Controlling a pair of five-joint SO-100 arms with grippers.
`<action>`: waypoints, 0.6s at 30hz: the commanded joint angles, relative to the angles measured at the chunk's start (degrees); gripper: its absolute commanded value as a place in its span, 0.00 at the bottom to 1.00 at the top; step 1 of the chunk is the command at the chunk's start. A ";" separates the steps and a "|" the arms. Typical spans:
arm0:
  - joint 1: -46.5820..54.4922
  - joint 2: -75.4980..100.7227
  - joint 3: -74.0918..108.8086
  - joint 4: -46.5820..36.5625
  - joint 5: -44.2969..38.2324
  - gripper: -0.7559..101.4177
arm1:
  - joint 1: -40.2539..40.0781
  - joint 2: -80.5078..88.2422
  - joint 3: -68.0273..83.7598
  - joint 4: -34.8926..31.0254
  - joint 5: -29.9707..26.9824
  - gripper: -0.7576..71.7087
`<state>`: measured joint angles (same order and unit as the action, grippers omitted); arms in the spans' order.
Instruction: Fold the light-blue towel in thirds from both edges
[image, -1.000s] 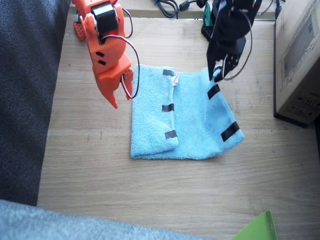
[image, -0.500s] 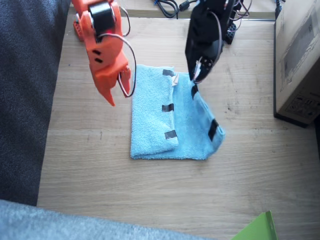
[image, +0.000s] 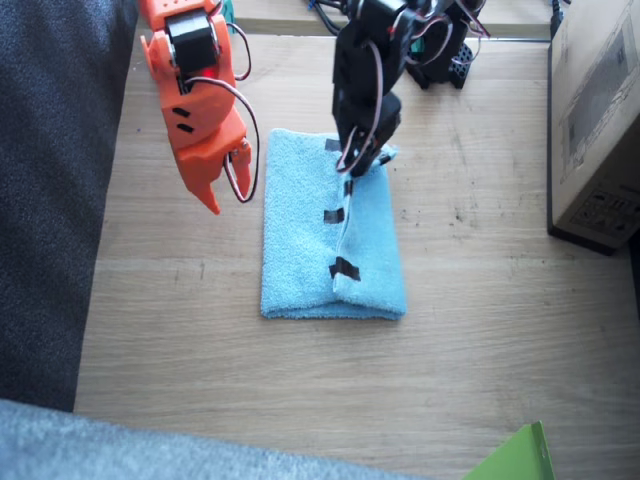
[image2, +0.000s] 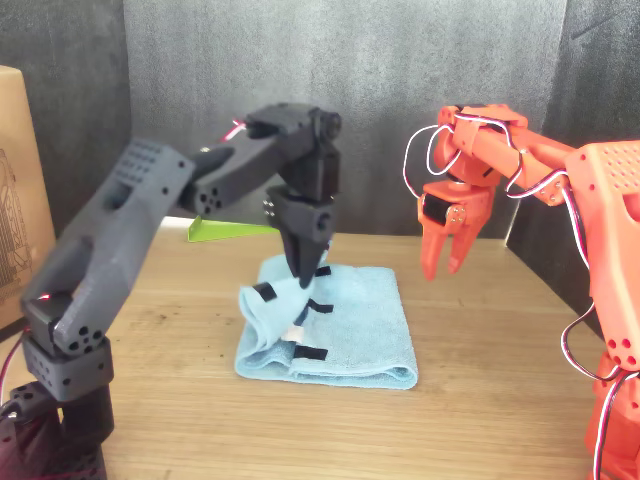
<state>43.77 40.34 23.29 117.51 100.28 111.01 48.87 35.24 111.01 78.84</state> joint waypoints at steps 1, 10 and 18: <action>-2.11 0.00 -3.25 0.79 0.70 0.18 | 0.44 5.98 0.00 0.44 0.26 0.31; -2.29 5.27 -3.69 0.97 2.29 0.24 | 0.00 7.12 1.14 0.44 0.79 0.31; 19.07 21.01 7.29 0.79 2.29 0.21 | -2.99 11.43 6.24 -0.18 0.62 0.31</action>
<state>53.53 53.88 26.98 117.51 101.69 108.81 52.12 40.61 110.30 79.10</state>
